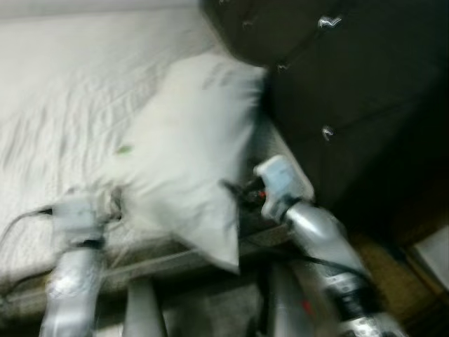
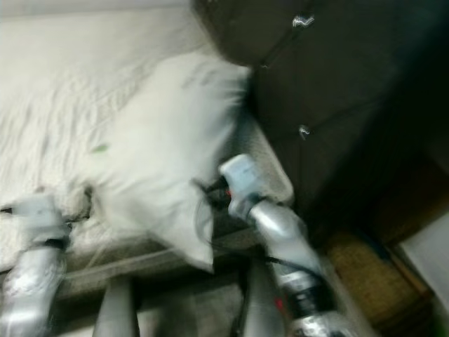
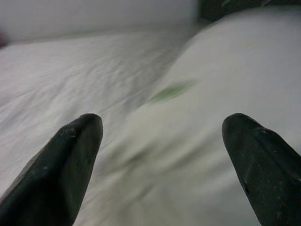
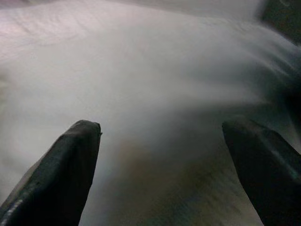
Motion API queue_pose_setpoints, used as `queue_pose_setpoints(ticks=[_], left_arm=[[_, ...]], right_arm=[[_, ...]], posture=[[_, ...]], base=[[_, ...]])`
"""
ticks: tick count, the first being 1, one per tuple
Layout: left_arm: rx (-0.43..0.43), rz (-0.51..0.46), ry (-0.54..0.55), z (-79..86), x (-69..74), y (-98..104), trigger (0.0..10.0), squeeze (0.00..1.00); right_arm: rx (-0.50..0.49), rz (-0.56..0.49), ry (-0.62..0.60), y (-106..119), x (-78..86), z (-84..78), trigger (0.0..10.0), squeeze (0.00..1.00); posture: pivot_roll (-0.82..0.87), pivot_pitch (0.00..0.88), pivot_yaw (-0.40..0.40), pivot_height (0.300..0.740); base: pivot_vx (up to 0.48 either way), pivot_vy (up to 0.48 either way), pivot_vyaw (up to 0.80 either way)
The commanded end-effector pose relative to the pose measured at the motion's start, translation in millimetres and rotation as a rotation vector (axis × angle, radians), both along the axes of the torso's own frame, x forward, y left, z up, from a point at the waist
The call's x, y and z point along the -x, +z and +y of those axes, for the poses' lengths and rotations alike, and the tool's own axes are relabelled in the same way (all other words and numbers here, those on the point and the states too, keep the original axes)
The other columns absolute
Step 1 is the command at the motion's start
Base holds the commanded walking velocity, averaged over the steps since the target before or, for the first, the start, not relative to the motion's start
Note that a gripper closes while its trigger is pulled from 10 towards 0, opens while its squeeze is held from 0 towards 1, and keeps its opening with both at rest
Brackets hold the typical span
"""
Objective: Clean up the room
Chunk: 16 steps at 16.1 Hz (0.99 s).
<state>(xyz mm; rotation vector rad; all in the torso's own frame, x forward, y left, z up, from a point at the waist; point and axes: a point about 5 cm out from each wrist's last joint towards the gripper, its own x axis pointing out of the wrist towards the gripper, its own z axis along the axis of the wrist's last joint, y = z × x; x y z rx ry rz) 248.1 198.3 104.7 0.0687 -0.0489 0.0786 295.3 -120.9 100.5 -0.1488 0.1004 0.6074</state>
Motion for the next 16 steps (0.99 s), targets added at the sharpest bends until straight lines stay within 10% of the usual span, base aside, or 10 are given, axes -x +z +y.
queue_pose_setpoints(ticks=[1,16], left_arm=[[-0.018,0.066,0.043,11.3,12.4,-14,10.0,0.0],[-0.05,0.145,0.07,19.4,12.3,-23,10.0,0.0]], right_arm=[[-0.009,0.018,0.02,-3,1.2,8.4,10.0,0.0],[0.047,0.213,0.178,-14,5.1,5.8,10.0,0.0]], posture=[[0.02,0.027,-0.037,0.481],[0.01,0.027,-0.015,0.481]], base=[[0.0,0.0,0.0],[0.0,0.0,0.0]])
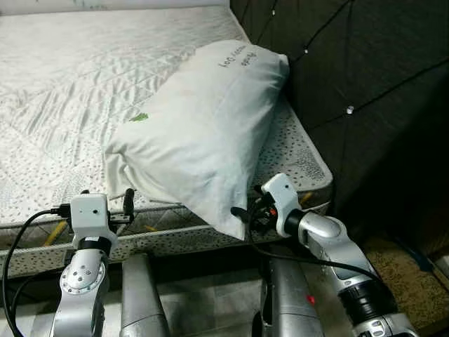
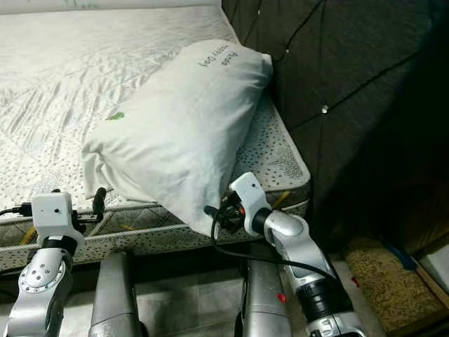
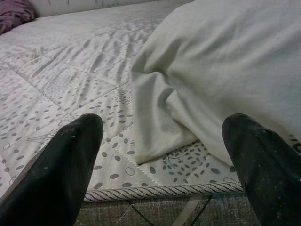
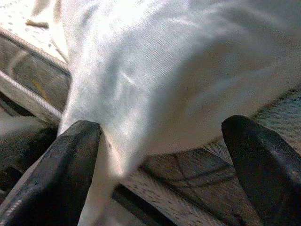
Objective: Clean up the room
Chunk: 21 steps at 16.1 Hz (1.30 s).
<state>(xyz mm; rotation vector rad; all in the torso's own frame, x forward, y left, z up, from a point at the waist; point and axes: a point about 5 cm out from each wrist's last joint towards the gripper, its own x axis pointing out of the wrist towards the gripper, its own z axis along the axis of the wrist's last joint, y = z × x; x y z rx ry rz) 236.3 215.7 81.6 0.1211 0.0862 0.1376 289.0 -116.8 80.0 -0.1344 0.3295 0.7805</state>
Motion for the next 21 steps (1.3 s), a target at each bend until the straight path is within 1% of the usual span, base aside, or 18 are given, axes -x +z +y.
queue_pose_setpoints(ticks=[1,5,6,7,8,9,10,12,15,17,19,21], left_arm=[[-0.005,0.012,0.002,2.1,0.7,0,10.0,0.0],[-0.03,0.028,0.016,13.8,10.7,-1,10.0,0.0],[-0.032,0.029,0.018,14.5,11.8,-1,10.0,0.0],[-0.037,0.038,0.022,16.2,15.6,-3,10.0,0.0],[-0.039,0.038,0.023,16.0,16.0,-3,10.0,0.0],[-0.041,0.036,0.022,15.9,15.6,-3,10.0,0.0],[-0.042,0.033,0.021,15.4,15.1,-2,10.0,0.0],[-0.044,0.03,0.02,14.8,13.8,-1,10.0,0.0],[-0.042,0.029,0.015,12.8,12.0,-2,10.0,0.0],[-0.04,0.029,0.012,10.9,11.1,-3,10.0,0.0],[-0.037,0.025,0.009,9.3,9.6,-3,10.0,0.0],[-0.037,0.024,0.008,8.7,8.9,-3,10.0,0.0]], right_arm=[[-0.028,-0.006,0.015,8,-2.1,3.3,10.0,0.0],[-0.178,0.042,-0.032,22,-11.8,12.4,10.0,0.0],[-0.188,0.044,-0.037,23,-12.8,13.0,10.0,0.0],[-0.219,0.042,-0.084,25,-19.1,17.4,10.0,0.0],[-0.243,0.053,-0.105,25,-21.9,22.6,10.0,0.0],[-0.245,0.056,-0.102,25,-22.6,28.0,6.4,0.0],[-0.253,0.059,-0.099,26,-23.0,35.0,3.3,0.0],[-0.264,0.069,-0.082,26,-22.0,47.9,0.0,0.0],[-0.271,0.065,-0.065,27,-20.1,56.7,0.0,0.0],[-0.284,0.068,-0.094,26,-21.2,56.7,0.0,0.0],[-0.274,0.047,-0.131,28,-26.0,55.3,0.0,0.0],[-0.274,0.017,-0.181,33,-35.5,50.3,0.0,0.0]], posture=[[0.01,0.026,-0.013,0.481],[0.03,0.018,-0.014,0.481],[0.03,0.018,-0.014,0.481],[0.04,0.016,-0.013,0.481],[0.05,0.013,-0.016,0.481],[0.05,0.012,-0.017,0.481],[0.05,0.012,-0.017,0.481],[0.06,0.006,-0.019,0.481],[0.05,0.005,-0.026,0.481],[0.05,0.0,-0.037,0.481],[0.05,0.0,-0.038,0.481],[0.05,0.0,-0.035,0.481]], base=[[0.0,0.0,0.0],[0.0,0.0,0.0],[0.0,0.0,0.0],[0.0,0.0,0.0],[0.0,0.0,0.0],[0.0,0.0,0.0],[0.0,0.0,0.0],[0.0,0.0,0.0],[0.0,0.0,0.0],[0.0,0.0,0.0],[0.0,0.0,0.0],[0.0,0.0,0.0]])
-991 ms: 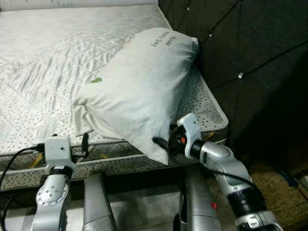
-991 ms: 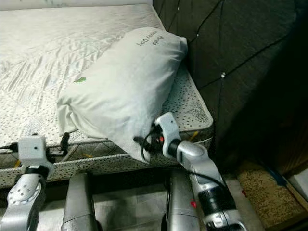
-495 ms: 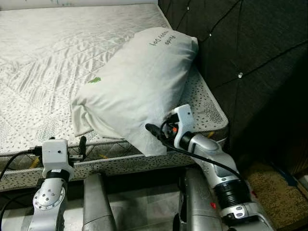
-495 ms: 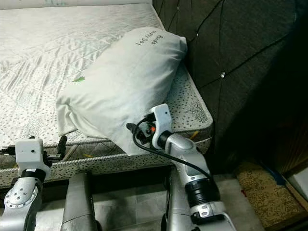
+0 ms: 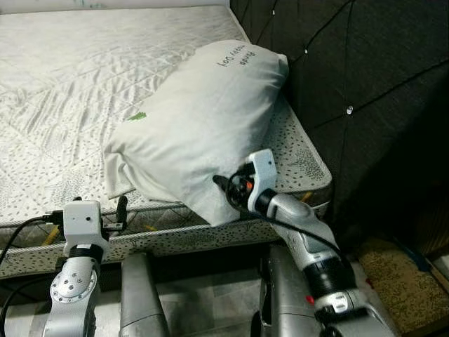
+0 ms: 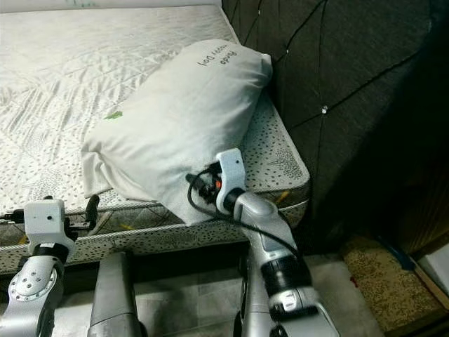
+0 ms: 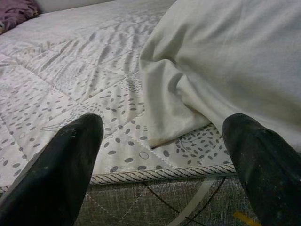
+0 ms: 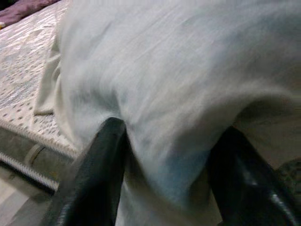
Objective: Clean up the room
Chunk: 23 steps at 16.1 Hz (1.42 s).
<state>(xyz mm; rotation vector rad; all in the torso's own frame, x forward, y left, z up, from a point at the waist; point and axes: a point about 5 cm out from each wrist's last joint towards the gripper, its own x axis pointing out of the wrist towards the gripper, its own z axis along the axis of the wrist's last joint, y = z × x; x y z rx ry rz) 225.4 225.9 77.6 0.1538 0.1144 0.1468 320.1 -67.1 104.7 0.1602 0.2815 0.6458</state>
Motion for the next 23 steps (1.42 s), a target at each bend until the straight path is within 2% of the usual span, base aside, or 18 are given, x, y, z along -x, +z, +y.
queue_pose_setpoints(ticks=[1,5,7,11,12,14,16,17,19,21,22,23], left_arm=[[-0.007,-0.006,-0.003,-1.7,-2.6,1,10.0,0.0],[-0.01,-0.013,-0.002,-0.7,-8.8,3,10.0,0.0],[-0.012,-0.016,-0.004,-2.1,-10.1,2,10.0,0.0],[-0.012,-0.012,-0.01,-3.7,-12.3,-1,10.0,0.0],[-0.007,-0.019,-0.017,-8.2,-16.9,-1,10.0,0.0],[-0.001,-0.027,-0.016,-10.1,-19.7,-1,10.0,0.0],[0.003,-0.031,-0.012,-10.0,-20.4,-1,10.0,0.0],[0.006,-0.033,-0.009,-9.8,-20.8,-2,10.0,0.0],[0.006,-0.033,-0.009,-10.3,-21.9,-3,10.0,0.0],[0.007,-0.033,-0.013,-10.7,-22.8,-4,10.0,0.0],[0.008,-0.032,-0.016,-10.9,-23.2,-4,10.0,0.0],[0.007,-0.032,-0.023,-11.7,-24.3,-4,10.0,0.0]], right_arm=[[-0.006,-0.046,-0.035,11,-8.7,-2.8,0.0,0.0],[0.014,-0.085,-0.089,19,-22.7,-12.6,0.0,0.0],[0.041,-0.131,-0.199,34,-43.4,-38.6,0.0,0.0],[0.132,-0.174,-0.306,58,-65.2,-77.1,0.0,0.0],[0.183,-0.209,-0.429,79,-77.5,-108.8,0.0,0.0],[0.219,-0.252,-0.634,109,-84.6,-153.6,0.0,0.0],[0.225,-0.302,-0.76,130,-81.3,-188.9,0.0,0.0],[0.231,-0.314,-0.801,132,-77.1,-204.0,0.0,0.0],[0.251,-0.285,-0.794,118,-72.6,-208.2,0.0,0.0],[0.271,-0.232,-0.736,90,-66.1,-200.6,0.0,0.0],[0.28,-0.197,-0.705,71,-60.5,-194.2,0.0,0.0],[0.285,-0.144,-0.664,43,-49.3,-182.9,0.0,0.0]], posture=[[0.05,0.0,-0.032,0.481],[0.04,0.0,-0.017,0.481],[0.04,0.0,-0.015,0.481],[0.03,0.0,-0.014,0.481],[0.03,0.0,-0.018,0.481],[0.02,0.0,-0.021,0.481],[0.02,0.0,-0.024,0.481],[0.02,0.0,-0.024,0.481],[0.01,0.0,-0.025,0.481],[0.0,0.0,-0.025,0.481],[0.0,0.0,-0.025,0.481],[0.0,0.0,-0.024,0.481]], base=[[0.0,0.0,0.0],[0.0,0.0,0.0],[0.0,0.0,0.0],[0.0,0.0,0.0],[0.0,0.0,0.0],[0.0,0.0,0.0],[0.0,0.0,0.0],[0.0,0.0,0.0],[0.0,0.0,0.0],[0.0,0.0,0.0],[0.0,0.0,0.0],[0.0,0.0,0.0]])
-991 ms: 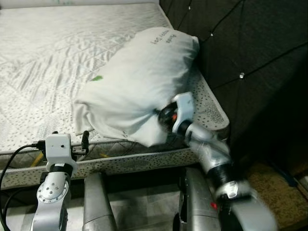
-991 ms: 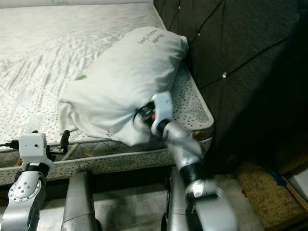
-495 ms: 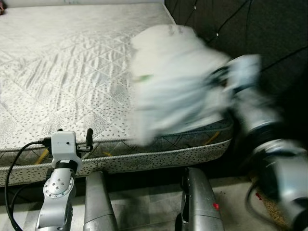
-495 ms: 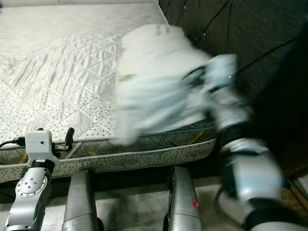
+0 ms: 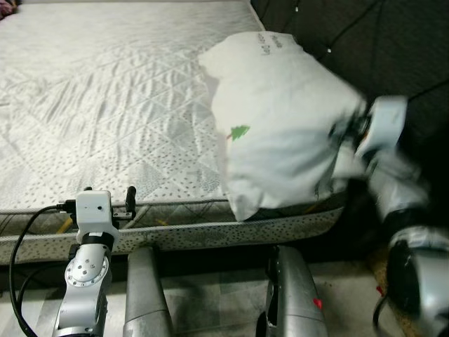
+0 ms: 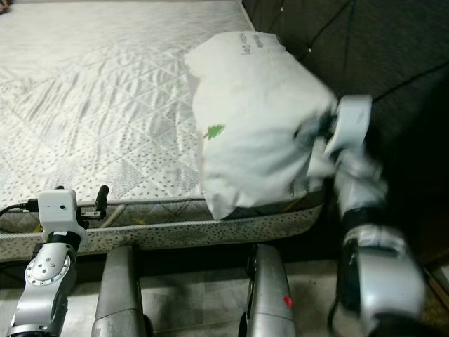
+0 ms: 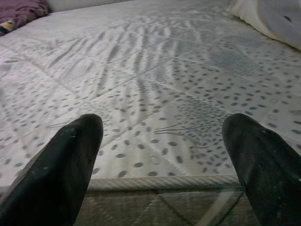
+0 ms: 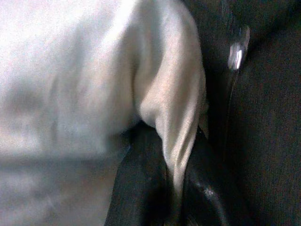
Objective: Clean up the room
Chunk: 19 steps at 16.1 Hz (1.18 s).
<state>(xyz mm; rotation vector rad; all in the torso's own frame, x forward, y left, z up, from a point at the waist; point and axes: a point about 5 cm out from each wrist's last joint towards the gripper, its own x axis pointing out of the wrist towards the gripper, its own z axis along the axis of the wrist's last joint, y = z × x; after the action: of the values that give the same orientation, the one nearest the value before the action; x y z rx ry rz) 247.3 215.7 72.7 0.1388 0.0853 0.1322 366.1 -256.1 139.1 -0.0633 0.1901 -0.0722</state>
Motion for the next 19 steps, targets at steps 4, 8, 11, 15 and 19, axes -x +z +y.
queue_pose_setpoints(ticks=[4,8,11,15,19], left_arm=[[-0.014,-0.001,-0.021,-1.7,-4.1,0,10.0,0.0],[-0.023,0.003,-0.01,-1.0,-4.0,-1,10.0,0.0],[-0.026,0.006,-0.007,-1.4,-5.1,-1,10.0,0.0],[-0.03,0.008,-0.002,1.2,-5.3,0,10.0,0.0],[-0.033,0.01,-0.013,2.4,-5.7,1,10.0,0.0]], right_arm=[[-0.023,0.001,0.033,-17,11.8,22.1,0.0,0.0],[0.037,-0.046,-0.084,3,10.2,-11.6,0.0,0.0],[0.096,-0.065,-0.228,28,4.5,-43.4,0.0,0.0],[0.083,-0.091,-0.332,41,7.0,-66.7,0.0,0.0],[0.038,-0.094,-0.226,17,9.3,-37.9,10.0,1.0]], posture=[[-0.01,0.0,-0.015,0.481],[0.0,0.0,-0.019,0.481],[0.0,0.0,-0.022,0.481],[-0.01,0.0,-0.014,0.481],[-0.01,0.0,0.009,0.481]], base=[[0.0,0.0,0.0],[0.0,0.0,0.0],[0.0,0.0,0.0],[0.0,0.0,0.0],[0.0,0.0,0.0]])
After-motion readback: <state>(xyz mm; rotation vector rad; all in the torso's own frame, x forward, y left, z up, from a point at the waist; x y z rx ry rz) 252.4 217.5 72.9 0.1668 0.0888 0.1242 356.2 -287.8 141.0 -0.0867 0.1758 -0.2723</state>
